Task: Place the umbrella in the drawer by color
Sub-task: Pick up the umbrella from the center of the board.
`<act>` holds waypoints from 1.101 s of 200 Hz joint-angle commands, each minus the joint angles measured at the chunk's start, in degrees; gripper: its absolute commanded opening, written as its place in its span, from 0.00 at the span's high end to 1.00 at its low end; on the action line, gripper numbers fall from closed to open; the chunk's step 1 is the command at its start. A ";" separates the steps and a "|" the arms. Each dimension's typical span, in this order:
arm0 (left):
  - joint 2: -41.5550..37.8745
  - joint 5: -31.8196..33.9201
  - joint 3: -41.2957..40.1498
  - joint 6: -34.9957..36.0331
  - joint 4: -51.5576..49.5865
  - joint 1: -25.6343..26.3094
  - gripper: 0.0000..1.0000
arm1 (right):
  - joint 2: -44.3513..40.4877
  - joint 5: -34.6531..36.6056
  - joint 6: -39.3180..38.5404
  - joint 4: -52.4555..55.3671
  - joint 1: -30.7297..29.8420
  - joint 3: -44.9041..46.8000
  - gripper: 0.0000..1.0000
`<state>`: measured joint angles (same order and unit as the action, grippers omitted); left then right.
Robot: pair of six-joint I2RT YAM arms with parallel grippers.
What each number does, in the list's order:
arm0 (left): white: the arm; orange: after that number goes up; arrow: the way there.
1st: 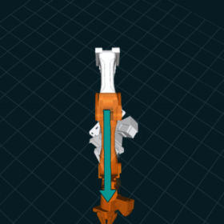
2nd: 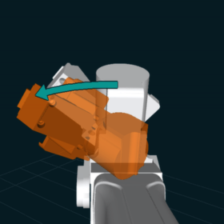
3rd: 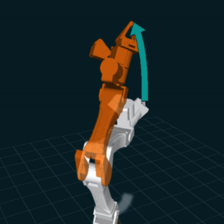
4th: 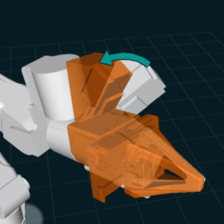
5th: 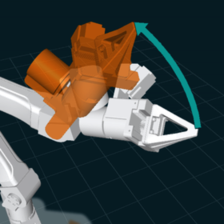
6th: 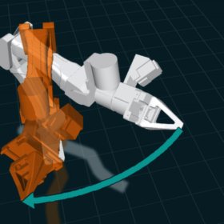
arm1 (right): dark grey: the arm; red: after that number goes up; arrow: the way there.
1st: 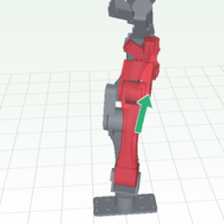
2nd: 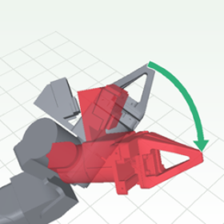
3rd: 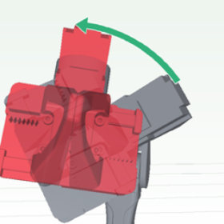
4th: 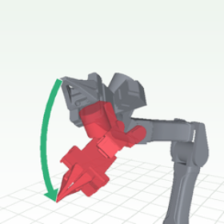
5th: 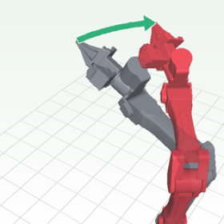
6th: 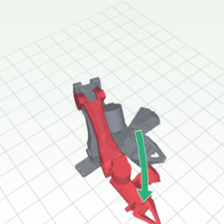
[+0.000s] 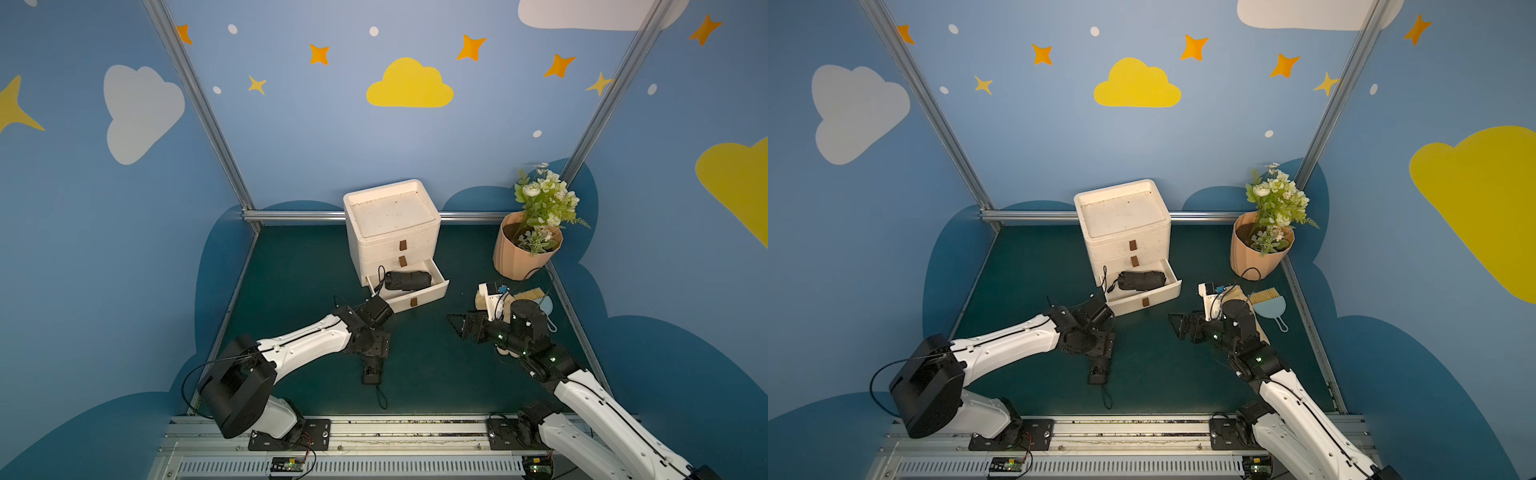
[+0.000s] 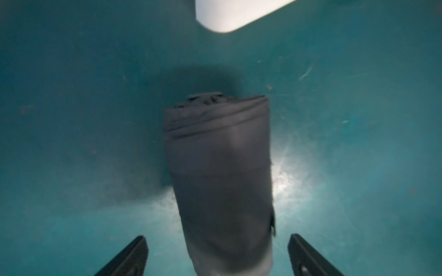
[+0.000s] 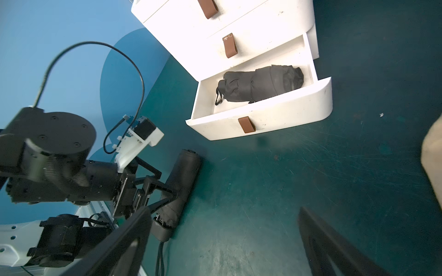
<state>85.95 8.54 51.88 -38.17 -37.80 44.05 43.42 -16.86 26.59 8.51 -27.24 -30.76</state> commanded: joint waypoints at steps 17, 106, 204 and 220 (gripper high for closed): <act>5.58 2.67 4.15 1.41 0.96 0.06 0.13 | -1.44 1.37 -0.38 1.14 0.43 0.27 0.02; 9.48 1.09 4.55 1.52 3.98 0.12 0.46 | -1.18 1.17 0.39 0.52 0.66 1.22 0.02; -3.45 10.32 19.17 27.72 -1.40 -0.86 0.72 | 3.27 -9.24 4.52 -8.11 3.55 3.84 0.02; -3.60 10.89 23.84 35.83 -0.03 -2.08 0.74 | 5.53 -11.62 7.12 -11.79 4.03 4.59 0.02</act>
<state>84.38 15.79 69.28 -17.47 -39.00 43.51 46.70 -22.98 29.89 3.57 -23.97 -27.46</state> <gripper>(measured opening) 0.359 0.980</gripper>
